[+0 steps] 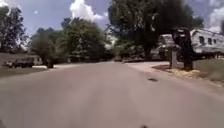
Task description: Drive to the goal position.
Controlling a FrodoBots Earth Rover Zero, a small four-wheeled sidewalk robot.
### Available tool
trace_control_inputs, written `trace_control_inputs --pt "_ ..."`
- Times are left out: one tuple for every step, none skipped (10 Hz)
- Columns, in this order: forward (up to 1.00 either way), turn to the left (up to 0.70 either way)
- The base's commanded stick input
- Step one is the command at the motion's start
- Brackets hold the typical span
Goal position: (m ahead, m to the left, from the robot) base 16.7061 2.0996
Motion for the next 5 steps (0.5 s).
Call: trace_control_inputs --pt "0.85 0.0" --pt "0.85 0.0" --pt "0.85 0.0" --pt "0.85 0.0" --pt "0.85 0.0"
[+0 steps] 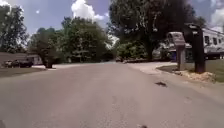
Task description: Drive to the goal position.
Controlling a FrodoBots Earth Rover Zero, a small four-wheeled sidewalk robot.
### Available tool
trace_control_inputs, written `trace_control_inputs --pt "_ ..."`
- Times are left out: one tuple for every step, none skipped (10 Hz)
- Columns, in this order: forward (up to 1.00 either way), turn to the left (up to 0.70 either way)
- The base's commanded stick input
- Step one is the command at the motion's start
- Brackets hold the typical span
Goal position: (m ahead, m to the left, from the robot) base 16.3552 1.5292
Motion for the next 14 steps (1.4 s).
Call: trace_control_inputs --pt "0.85 0.0" --pt "0.85 0.0" --pt "0.85 0.0" --pt "0.85 0.0" --pt "0.85 0.0" --pt "0.85 0.0" --pt "0.85 0.0" --pt "0.85 0.0" --pt "0.85 0.0" --pt "0.85 0.0" --pt "0.85 0.0" --pt "0.85 0.0" --pt "0.85 0.0" --pt "0.85 0.0"
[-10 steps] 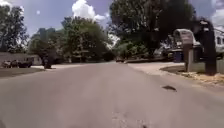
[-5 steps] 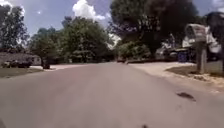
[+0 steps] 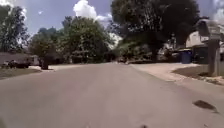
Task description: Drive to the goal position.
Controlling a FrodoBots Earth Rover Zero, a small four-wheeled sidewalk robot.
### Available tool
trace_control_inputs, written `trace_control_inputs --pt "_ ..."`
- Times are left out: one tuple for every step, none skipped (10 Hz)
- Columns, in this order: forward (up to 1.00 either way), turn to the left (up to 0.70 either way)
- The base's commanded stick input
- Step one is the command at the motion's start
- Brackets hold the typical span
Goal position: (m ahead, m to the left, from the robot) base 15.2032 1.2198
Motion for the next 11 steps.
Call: trace_control_inputs --pt "0.85 0.0" --pt "0.85 0.0" --pt "0.85 -0.07" --pt "0.85 -0.13" --pt "0.85 -0.24" --pt "0.85 -0.29" --pt "0.85 -0.1" --pt "0.85 -0.04" --pt "0.85 0.0" --pt "0.85 0.0" --pt "0.85 0.0"
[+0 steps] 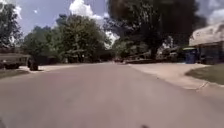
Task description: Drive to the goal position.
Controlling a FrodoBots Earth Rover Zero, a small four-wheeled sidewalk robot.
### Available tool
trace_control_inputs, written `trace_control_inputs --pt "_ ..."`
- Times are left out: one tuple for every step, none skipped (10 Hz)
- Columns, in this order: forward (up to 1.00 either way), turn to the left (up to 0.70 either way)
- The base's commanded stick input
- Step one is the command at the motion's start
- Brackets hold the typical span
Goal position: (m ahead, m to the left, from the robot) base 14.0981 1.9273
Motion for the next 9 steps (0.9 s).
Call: trace_control_inputs --pt "0.85 0.0" --pt "0.85 0.0" --pt "0.85 0.0" --pt "0.85 0.0" --pt "0.85 0.0" --pt "0.85 0.0" --pt "0.85 0.0" --pt "0.85 0.0" --pt "0.85 0.0"
